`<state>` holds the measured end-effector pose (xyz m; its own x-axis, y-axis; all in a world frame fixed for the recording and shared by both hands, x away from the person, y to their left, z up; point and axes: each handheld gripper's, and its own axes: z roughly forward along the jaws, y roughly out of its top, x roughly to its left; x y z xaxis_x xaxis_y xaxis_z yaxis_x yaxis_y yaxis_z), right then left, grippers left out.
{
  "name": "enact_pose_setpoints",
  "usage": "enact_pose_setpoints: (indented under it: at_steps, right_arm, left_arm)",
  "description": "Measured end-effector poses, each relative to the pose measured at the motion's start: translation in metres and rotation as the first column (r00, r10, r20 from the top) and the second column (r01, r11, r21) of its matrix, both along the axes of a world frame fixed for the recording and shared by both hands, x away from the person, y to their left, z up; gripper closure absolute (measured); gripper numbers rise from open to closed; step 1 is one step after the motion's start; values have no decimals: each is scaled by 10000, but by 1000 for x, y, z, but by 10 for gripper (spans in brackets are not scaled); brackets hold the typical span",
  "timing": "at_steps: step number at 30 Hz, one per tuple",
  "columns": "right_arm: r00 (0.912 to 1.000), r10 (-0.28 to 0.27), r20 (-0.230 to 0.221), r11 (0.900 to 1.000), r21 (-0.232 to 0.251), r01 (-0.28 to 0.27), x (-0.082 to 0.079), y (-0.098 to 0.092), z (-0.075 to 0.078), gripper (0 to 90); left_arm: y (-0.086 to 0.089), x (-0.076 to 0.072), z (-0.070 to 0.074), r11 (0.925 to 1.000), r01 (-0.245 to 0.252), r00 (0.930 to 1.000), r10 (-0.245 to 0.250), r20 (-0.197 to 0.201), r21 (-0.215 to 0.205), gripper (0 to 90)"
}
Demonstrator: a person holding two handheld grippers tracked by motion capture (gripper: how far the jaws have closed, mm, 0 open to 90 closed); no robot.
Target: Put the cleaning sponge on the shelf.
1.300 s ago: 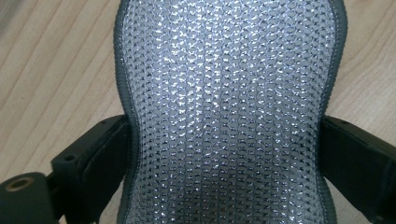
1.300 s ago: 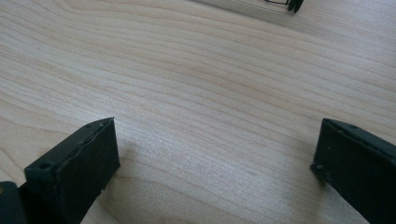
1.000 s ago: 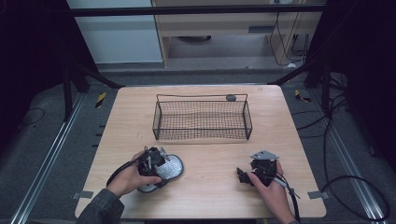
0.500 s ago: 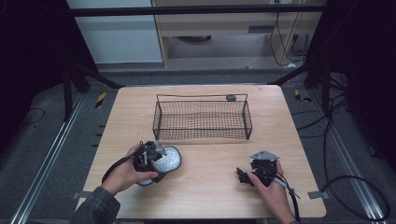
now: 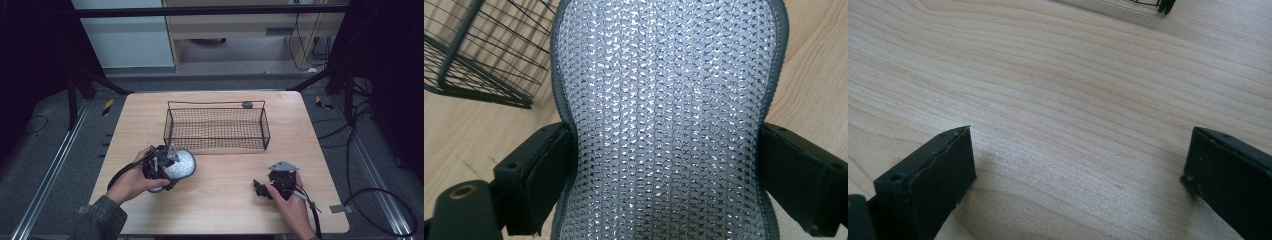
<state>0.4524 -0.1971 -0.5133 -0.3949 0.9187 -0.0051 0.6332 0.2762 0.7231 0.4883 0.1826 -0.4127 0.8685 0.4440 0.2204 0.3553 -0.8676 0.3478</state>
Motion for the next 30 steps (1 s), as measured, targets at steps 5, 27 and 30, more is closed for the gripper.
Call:
enact_pose_setpoints:
  at_steps: [5, 27, 30]
  right_arm:
    - [10000, -26, 0, 10000, 6, 26, 0, 0, 0, 3]
    - [9999, -107, -19, 9999, 34, 107, -1, 1, 0, 5]
    - [9999, -105, 2, 9999, 18, 105, -1, 1, 0, 4]
  left_arm:
    - [0, 3, 13, 9999, 78, 9993, -80, 366, 66, 101]
    - [-23, 43, 63, 9945, 831, 9865, -913, 1357, 644, 100]
    - [-24, 50, 66, 9942, 839, 9856, -928, 1414, 679, 101]
